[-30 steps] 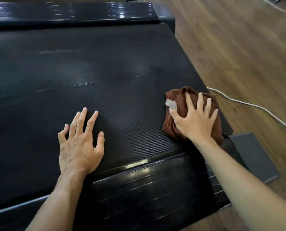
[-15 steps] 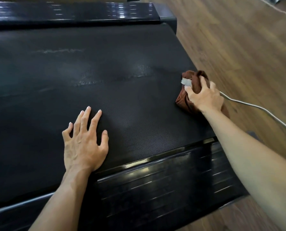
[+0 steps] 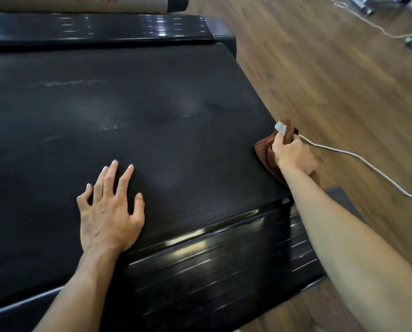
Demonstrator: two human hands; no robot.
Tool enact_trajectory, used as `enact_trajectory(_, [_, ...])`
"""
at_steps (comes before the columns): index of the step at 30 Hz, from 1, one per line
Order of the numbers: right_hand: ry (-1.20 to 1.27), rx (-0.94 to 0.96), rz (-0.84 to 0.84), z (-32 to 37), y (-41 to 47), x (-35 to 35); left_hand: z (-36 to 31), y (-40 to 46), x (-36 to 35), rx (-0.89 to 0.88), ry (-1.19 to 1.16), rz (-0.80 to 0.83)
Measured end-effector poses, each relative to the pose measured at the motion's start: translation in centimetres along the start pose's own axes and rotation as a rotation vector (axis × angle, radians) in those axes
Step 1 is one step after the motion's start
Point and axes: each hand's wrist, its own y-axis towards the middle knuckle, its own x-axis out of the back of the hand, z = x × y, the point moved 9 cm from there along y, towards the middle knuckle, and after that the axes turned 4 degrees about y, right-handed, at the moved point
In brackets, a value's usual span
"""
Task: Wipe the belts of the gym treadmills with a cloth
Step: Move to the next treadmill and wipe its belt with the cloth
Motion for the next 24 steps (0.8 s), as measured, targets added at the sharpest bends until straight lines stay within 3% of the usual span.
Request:
enact_trajectory(6, [-0.182, 0.132, -0.066, 0.5, -7.6, -1.4, 0.2, 0.1, -0.2, 0.011, 0.004, 0.012])
enact_trajectory(12, [-0.295, 0.509, 0.034, 6.7, -15.6, -5.6, 0.0, 0.1, -0.1, 0.009, 0.008, 0.025])
enact_trajectory(20, [-0.301, 0.609, 0.144, 14.7, -11.0, -8.3, 0.1, 0.1, -0.1, 0.002, -0.017, 0.025])
enact_trajectory(24, [-0.218, 0.767, 0.167, 15.4, -13.2, -8.0, 0.3, 0.1, -0.2, 0.013, -0.019, 0.028])
